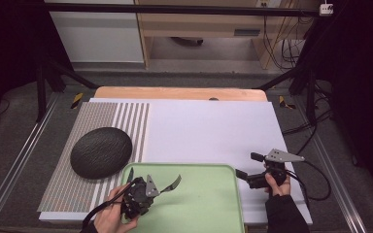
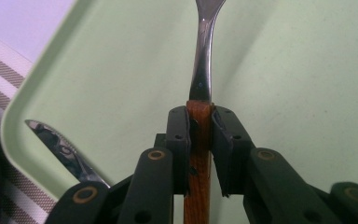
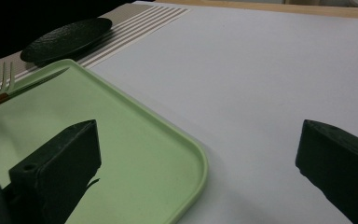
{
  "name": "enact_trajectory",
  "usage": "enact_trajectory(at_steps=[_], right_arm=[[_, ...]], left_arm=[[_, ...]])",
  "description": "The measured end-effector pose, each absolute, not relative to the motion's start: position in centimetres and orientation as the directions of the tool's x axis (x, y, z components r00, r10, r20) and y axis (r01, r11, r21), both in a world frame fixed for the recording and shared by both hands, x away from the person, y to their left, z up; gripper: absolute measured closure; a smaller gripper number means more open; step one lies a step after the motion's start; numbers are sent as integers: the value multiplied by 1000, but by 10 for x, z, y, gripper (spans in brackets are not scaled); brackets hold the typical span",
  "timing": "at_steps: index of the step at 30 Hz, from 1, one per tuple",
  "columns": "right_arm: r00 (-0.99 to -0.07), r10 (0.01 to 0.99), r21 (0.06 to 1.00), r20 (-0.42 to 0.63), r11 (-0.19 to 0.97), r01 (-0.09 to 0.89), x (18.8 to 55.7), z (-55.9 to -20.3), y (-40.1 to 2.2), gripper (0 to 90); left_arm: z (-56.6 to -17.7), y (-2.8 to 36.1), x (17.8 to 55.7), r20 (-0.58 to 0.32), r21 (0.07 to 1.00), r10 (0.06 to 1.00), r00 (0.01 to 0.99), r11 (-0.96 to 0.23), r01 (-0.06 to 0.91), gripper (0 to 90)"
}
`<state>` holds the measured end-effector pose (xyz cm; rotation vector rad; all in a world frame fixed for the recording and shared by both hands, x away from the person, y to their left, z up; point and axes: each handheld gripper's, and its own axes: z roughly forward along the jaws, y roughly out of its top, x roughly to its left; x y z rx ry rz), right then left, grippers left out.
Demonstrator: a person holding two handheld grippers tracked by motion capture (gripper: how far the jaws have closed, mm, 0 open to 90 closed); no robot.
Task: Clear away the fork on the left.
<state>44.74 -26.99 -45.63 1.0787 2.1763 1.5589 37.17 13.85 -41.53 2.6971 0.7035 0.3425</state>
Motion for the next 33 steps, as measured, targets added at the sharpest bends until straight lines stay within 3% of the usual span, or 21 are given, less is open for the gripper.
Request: enact_trajectory(at_steps=[18, 29, 33], right_arm=[[-693, 691, 896, 205, 152, 417, 448, -456, -270, 6], [-692, 692, 896, 205, 152, 417, 448, -456, -270, 6], [-693, 691, 896, 205, 152, 417, 448, -456, -270, 6]], left_arm=[[-439, 125, 360, 170, 271, 457, 873, -874, 405, 766], [-439, 127, 359, 165, 287, 453, 876, -872, 397, 760], [-438, 130, 360, 123, 308, 449, 885, -865, 396, 758]])
